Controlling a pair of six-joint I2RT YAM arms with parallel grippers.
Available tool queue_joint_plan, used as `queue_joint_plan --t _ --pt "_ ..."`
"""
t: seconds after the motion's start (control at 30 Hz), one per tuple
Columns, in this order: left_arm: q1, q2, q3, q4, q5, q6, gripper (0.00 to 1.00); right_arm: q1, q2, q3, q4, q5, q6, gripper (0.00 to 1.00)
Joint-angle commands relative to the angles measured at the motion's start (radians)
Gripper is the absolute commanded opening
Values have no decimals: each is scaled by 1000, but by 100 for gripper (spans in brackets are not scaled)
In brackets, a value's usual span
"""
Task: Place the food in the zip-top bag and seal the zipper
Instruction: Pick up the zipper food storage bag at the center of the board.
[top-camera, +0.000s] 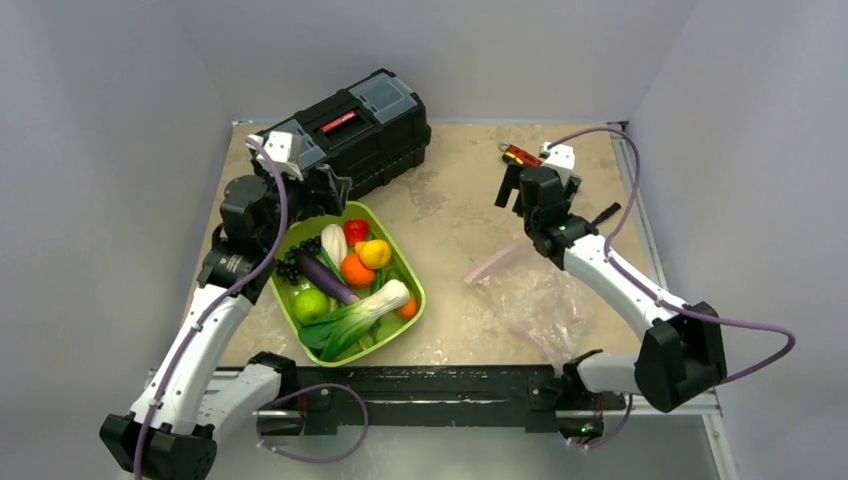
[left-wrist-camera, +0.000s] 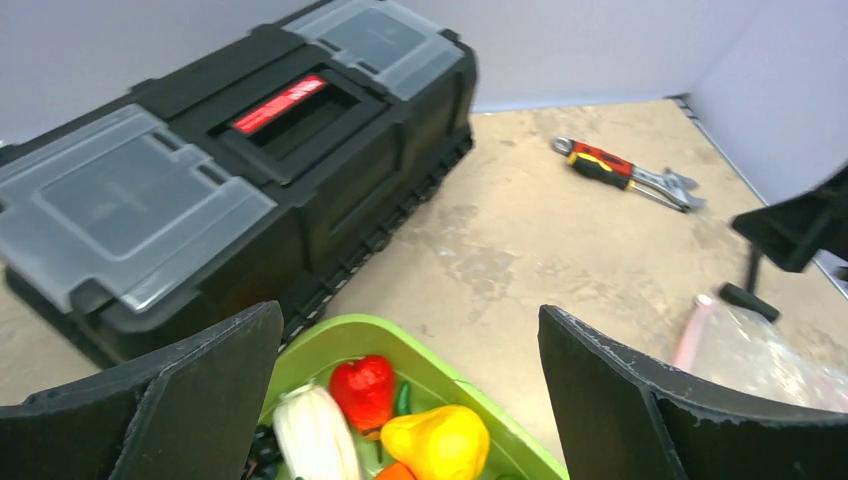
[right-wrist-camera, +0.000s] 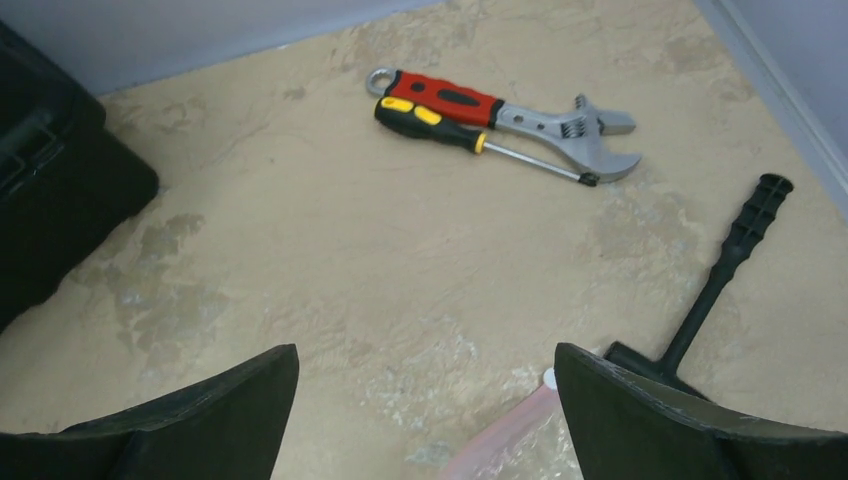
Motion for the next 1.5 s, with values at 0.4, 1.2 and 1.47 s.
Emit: queue_joint_plan --t 0.4,1.2,1.47 --pt "-87 56 67 -2 181 27 100 142 462 546 -915 224 588 99" --pt "-90 79 92 -21 230 35 100 146 678 512 -831 194 619 99" --pt "-90 87 97 -23 234 36 100 150 586 300 -649 173 618 67"
